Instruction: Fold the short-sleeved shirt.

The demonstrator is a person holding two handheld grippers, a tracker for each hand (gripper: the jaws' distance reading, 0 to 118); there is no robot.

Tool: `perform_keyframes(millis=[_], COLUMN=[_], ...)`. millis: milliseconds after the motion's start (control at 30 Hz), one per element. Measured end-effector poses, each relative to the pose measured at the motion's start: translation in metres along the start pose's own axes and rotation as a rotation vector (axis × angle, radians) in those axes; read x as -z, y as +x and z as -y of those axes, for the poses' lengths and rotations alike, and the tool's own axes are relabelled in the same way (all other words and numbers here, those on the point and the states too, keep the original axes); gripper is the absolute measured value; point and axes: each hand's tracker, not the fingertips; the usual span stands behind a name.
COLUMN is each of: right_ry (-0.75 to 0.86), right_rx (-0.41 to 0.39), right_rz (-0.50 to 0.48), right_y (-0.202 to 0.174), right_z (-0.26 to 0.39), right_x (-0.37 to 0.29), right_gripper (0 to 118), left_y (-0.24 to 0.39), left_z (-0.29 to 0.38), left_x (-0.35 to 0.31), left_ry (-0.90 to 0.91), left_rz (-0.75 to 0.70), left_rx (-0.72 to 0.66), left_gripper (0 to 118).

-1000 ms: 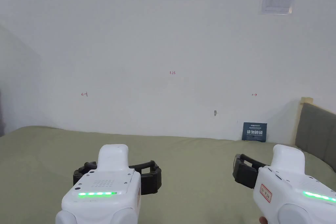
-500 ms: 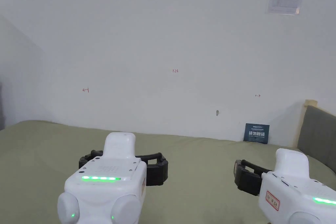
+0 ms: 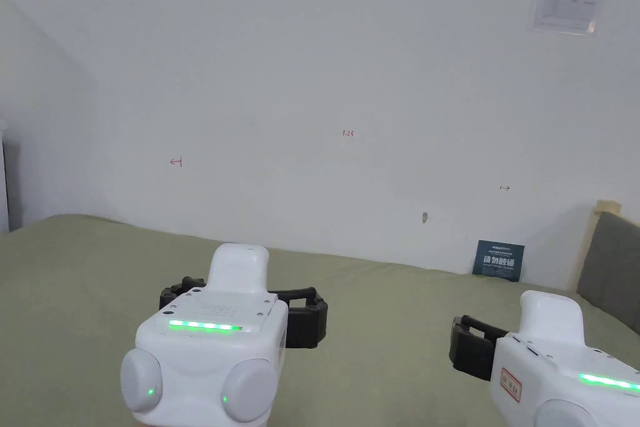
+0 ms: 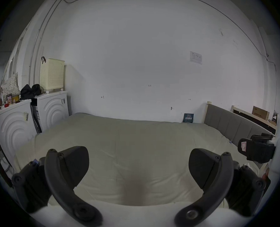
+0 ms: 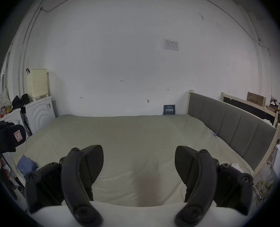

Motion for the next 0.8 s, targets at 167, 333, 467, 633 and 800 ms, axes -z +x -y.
perform_keyframes(millis=[167,333,467,633,800], right_ry=[-0.008,-0.007,-0.007,-0.016,-0.006], right_rx=[0.016,0.045,0.020,-0.047,0.046], right_rz=[-0.009,-0.021,-0.017,0.013,-0.083], right_y=[0.000,0.002,0.000,-0.008,-0.004], right_z=[-0.003,-0.006,-0.010,-0.009,-0.005], right_x=[0.001,-0.001,0.000,0.004,0.002], right_gripper=[93,93,93,93,93], left_y=[0.002,0.003,0.004,0.005,0.004], left_z=[0.000,0.000,0.000,0.000,-0.005], left_x=[0.003,0.004,0.006,0.008,0.008], left_ry=[-0.014,-0.016,-0.023,-0.028,-0.020], left_rz=[0.001,0.011,0.011,0.019,0.024], left_rx=[0.008,0.007,0.010,0.007,0.003], left_gripper=[118,118,118,118,118])
